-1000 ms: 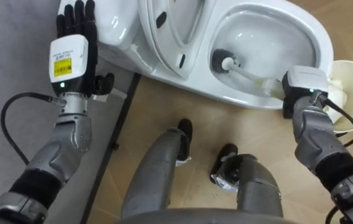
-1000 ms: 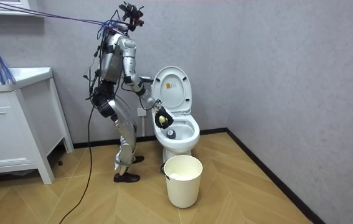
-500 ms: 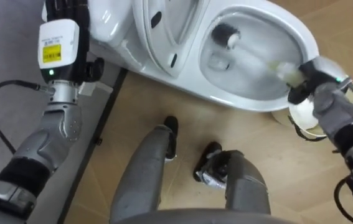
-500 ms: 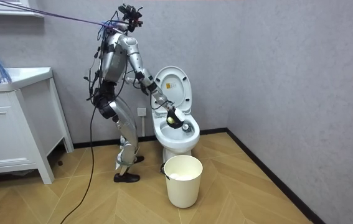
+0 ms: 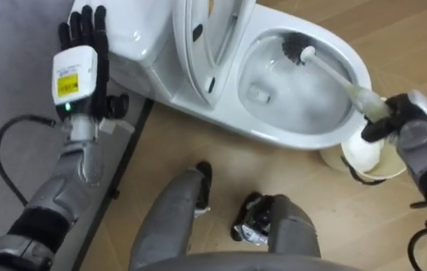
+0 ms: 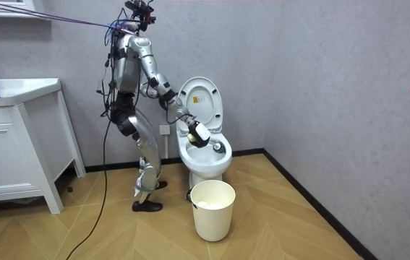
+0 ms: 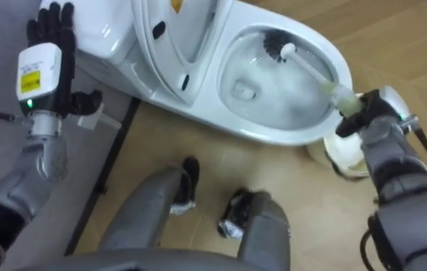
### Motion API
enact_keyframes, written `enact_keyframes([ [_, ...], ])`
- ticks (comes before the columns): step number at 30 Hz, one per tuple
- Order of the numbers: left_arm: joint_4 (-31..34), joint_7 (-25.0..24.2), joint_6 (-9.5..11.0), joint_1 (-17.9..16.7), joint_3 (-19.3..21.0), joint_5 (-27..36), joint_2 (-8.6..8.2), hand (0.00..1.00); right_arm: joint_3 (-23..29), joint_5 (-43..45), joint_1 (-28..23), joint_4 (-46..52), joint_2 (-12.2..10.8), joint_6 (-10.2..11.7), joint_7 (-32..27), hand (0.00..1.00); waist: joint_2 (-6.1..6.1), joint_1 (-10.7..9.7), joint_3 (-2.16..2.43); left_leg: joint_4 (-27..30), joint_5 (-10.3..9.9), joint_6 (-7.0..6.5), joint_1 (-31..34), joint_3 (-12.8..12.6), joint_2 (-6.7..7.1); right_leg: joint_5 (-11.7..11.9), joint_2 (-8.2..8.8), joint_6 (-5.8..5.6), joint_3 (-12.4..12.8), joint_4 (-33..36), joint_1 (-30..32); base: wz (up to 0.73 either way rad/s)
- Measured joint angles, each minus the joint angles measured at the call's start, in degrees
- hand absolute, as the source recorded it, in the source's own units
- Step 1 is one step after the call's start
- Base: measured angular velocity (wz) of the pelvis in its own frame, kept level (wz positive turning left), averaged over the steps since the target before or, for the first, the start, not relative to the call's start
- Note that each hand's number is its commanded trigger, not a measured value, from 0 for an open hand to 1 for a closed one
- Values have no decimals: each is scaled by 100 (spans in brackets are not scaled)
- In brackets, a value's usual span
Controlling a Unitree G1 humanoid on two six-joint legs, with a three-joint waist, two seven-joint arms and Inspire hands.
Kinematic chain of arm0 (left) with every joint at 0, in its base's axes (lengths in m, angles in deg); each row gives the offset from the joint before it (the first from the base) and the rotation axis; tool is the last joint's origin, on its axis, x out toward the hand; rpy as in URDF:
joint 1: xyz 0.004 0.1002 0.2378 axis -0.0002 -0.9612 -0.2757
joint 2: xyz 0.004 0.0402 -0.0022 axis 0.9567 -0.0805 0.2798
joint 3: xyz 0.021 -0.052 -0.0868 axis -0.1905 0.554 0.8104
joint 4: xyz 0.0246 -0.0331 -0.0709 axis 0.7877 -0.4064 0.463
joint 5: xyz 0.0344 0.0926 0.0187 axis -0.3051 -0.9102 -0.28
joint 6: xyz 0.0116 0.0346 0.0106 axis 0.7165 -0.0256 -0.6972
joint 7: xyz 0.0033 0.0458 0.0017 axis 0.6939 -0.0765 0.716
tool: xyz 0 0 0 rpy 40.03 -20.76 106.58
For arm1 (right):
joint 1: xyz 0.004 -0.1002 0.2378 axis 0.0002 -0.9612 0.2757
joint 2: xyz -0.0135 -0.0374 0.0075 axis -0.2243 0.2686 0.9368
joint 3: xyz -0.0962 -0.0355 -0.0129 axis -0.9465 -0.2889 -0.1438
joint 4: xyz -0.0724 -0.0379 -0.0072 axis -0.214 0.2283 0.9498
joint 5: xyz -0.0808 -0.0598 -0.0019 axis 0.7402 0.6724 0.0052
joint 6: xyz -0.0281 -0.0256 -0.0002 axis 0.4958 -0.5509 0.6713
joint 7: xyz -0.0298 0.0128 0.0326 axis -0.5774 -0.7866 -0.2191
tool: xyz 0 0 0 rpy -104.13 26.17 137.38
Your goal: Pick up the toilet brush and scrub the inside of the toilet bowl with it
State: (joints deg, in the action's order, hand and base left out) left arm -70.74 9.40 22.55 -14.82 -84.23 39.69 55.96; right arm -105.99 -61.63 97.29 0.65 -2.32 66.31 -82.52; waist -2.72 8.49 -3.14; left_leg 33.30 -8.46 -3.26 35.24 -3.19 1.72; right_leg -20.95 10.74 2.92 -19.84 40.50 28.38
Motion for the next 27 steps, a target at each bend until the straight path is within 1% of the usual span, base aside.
enact_keyframes([
  [1,-81,-41,11,-178,62,-2,-41,0,87,1,-296,194,-27,2,3,100,6,8,52,-67,-3,5,-154,-1,0,7,-16,-11,-14,-94,-167,0],
  [2,-119,-71,23,-261,116,7,-59,0,157,0,-452,317,-45,11,4,100,9,4,74,-121,-5,7,-247,-5,3,15,-24,-19,-16,-156,-258,-4],
  [3,-242,-156,37,-439,245,27,-121,0,248,2,-725,439,-74,108,4,100,21,-10,144,-250,-4,8,-438,-13,3,42,-43,-31,-30,-295,-445,-10],
  [4,-326,-206,52,-651,431,25,-191,0,445,35,-947,539,-163,171,8,100,-4,-37,198,-443,-1,14,-662,-60,4,53,-54,-44,-12,-420,-629,-13],
  [5,-357,-238,72,-803,514,24,-227,0,583,41,-1056,583,-216,217,8,100,-9,-48,214,-528,4,22,-779,-68,1,62,-73,-52,-15,-520,-750,-15],
  [6,-403,-323,92,-1003,649,28,-294,0,854,16,-1346,786,-302,250,2,100,-25,-72,273,-668,17,40,-1030,-76,-10,115,-123,-68,-18,-735,-997,-11],
  [7,-443,-399,78,-1269,776,37,-379,0,1041,-84,-1626,1021,-328,287,-10,100,-63,-94,305,-817,21,47,-1286,-84,-19,157,-173,-91,-22,-951,-1249,-10],
  [8,-463,-413,73,-1407,868,36,-430,0,1138,-86,-1749,1142,-341,309,-13,100,-79,-101,305,-873,18,51,-1403,-95,-26,173,-196,-104,-19,-1041,-1362,-8],
  [10,-454,-503,72,-1968,1231,167,-542,0,1574,-91,-2237,1724,-448,345,-55,100,-129,-170,327,-1001,-54,98,-1727,-118,-99,267,-342,-122,-56,-1441,-1795,-6],
  [11,-454,-517,69,-2078,1303,250,-552,0,1634,-89,-2313,1840,-479,365,-88,100,-145,-183,328,-1004,-73,113,-1776,-106,-117,297,-387,-124,-58,-1527,-1876,0],
  [12,-459,-540,63,-2238,1444,376,-610,0,1780,8,-2425,2028,-539,400,-118,100,-177,-221,317,-1025,-98,127,-1887,-80,-135,332,-444,-130,-74,-1684,-2040,0],
  [13,-487,-543,80,-2420,1594,481,-702,0,1897,198,-2578,2259,-556,457,-131,100,-202,-254,306,-1076,-118,136,-2024,-78,-137,352,-482,-146,-61,-1817,-2214,0],
  [14,-512,-542,99,-2478,1661,524,-745,0,1959,279,-2669,2370,-558,491,-131,100,-209,-261,296,-1096,-137,139,-2106,-74,-133,355,-489,-152,-71,-1873,-2316,0],
  [15,-524,-539,134,-2571,1797,650,-832,0,2034,324,-2830,2523,-569,595,-149,100,-212,-270,274,-1119,-190,146,-2269,-70,-130,350,-508,-169,-72,-1977,-2513,0],
  [16,-525,-536,151,-2687,1870,763,-874,0,2084,339,-2949,2683,-601,654,-188,100,-224,-273,270,-1144,-244,158,-2395,-61,-127,340,-533,-188,-59,-2060,-2668,0],
  [17,-525,-536,157,-2721,1906,786,-891,0,2119,342,-2998,2751,-625,686,-202,100,-225,-274,271,-1149,-265,165,-2431,-54,-128,339,-550,-191,-56,-2104,-2724,0],
  [19,-525,-516,171,-2817,2005,813,-944,0,2147,384,-3069,2824,-684,841,-265,100,-226,-278,264,-1164,-327,189,-2608,-58,-112,345,-597,-206,-41,-2269,-2955,0],
  [20,-523,-503,176,-2833,2006,819,-960,0,2151,417,-3088,2847,-683,866,-292,100,-218,-278,270,-1169,-341,191,-2644,-56,-107,345,-599,-209,-40,-2292,-2993,0],
  [21,-517,-482,188,-2835,2008,865,-1002,0,2162,472,-3137,2949,-683,885,-367,100,-199,-279,262,-1190,-355,193,-2703,-59,-106,339,-595,-219,-34,-2314,-3052,0],
  [22,-483,-473,213,-2830,2019,953,-1056,0,2184,513,-3192,3067,-684,917,-431,100,-179,-282,266,-1220,-359,194,-2738,-66,-106,339,-589,-221,-48,-2352,-3088,0],
  [23,-464,-464,243,-2831,2020,1023,-1076,0,2187,519,-3203,3083,-684,956,-471,100,-169,-287,262,-1246,-359,194,-2770,-68,-106,342,-587,-225,-63,-2385,-3127,0],
  [24,-439,-444,297,-2853,2022,1122,-1092,0,2198,583,-3244,3154,-697,998,-548,100,-160,-307,273,-1277,-358,194,-2816,-74,-103,343,-579,-228,-66,-2398,-3165,0],
  [26,-425,-421,399,-2887,2042,1279,-1092,0,2215,692,-3290,3282,-742,1066,-696,100,-155,-335,279,-1344,-358,195,-2896,-85,-95,346,-583,-233,-54,-2476,-3240,-5],
  [27,-434,-398,449,-2899,2043,1427,-1102,0,2215,709,-3291,3326,-744,1144,-754,100,-150,-336,292,-1392,-358,196,-2941,-141,-99,347,-584,-234,1,-2489,-3239,-20],
])
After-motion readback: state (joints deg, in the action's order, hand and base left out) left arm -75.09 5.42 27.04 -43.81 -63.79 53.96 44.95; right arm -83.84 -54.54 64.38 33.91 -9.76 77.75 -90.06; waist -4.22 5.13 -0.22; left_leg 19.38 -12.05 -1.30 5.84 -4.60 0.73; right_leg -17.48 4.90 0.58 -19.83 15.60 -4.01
